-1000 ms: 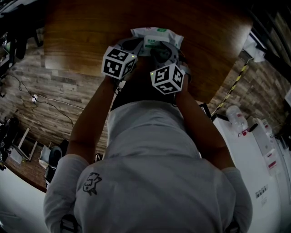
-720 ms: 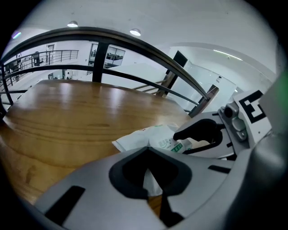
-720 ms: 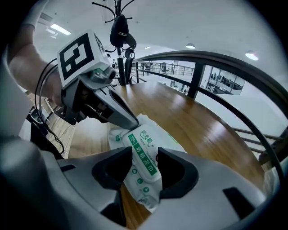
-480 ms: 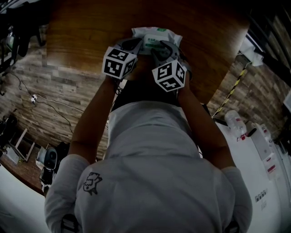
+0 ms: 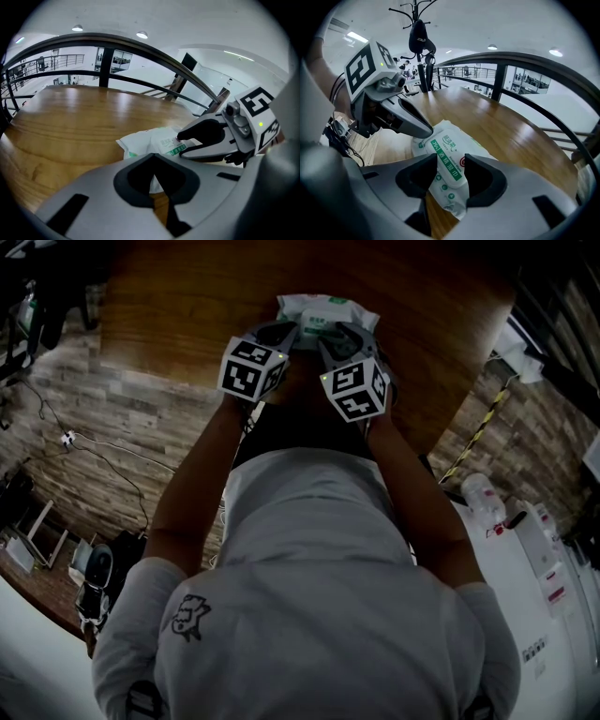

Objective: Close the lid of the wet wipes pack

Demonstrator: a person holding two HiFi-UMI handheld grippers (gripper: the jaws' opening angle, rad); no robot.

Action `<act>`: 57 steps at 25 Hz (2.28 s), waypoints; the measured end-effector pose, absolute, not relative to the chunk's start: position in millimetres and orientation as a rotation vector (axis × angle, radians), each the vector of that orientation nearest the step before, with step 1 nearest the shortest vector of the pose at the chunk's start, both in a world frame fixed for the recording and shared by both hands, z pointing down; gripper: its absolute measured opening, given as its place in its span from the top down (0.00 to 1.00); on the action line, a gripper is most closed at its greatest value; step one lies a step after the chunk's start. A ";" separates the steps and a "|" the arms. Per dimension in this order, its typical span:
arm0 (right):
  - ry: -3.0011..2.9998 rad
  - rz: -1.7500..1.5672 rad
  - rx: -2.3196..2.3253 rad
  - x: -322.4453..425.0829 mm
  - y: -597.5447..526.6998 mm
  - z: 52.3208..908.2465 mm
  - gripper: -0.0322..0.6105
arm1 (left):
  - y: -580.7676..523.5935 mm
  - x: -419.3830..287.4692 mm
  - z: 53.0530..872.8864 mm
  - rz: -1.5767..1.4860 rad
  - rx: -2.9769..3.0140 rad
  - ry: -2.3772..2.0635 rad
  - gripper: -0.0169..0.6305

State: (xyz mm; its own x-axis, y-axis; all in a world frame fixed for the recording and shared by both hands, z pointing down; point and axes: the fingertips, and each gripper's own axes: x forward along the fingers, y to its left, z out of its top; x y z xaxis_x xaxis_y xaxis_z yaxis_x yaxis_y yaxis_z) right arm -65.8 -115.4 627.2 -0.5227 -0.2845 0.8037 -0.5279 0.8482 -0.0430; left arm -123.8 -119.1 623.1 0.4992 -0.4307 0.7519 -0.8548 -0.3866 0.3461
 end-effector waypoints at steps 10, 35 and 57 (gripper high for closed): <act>-2.077 0.387 0.609 -73.3 -119.0 633.2 0.65 | -120.0 -129.6 632.0 0.755 2.009 -1.049 0.95; -2.181 0.267 0.624 -46.0 -122.3 592.1 0.67 | -113.9 -107.7 590.5 0.735 2.025 -1.169 0.95; -2.576 0.081 0.576 6.3 -96.4 401.2 0.89 | -78.8 -68.0 409.5 0.588 2.249 -1.512 0.95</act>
State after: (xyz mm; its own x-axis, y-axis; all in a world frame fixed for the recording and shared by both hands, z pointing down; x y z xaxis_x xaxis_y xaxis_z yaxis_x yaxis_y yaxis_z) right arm 6.3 -96.4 401.2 -0.7878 -0.3848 0.4809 -0.4143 0.9088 0.0485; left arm -68.0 -78.8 409.5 0.3383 -0.7784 0.5288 -0.9312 -0.3578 0.0690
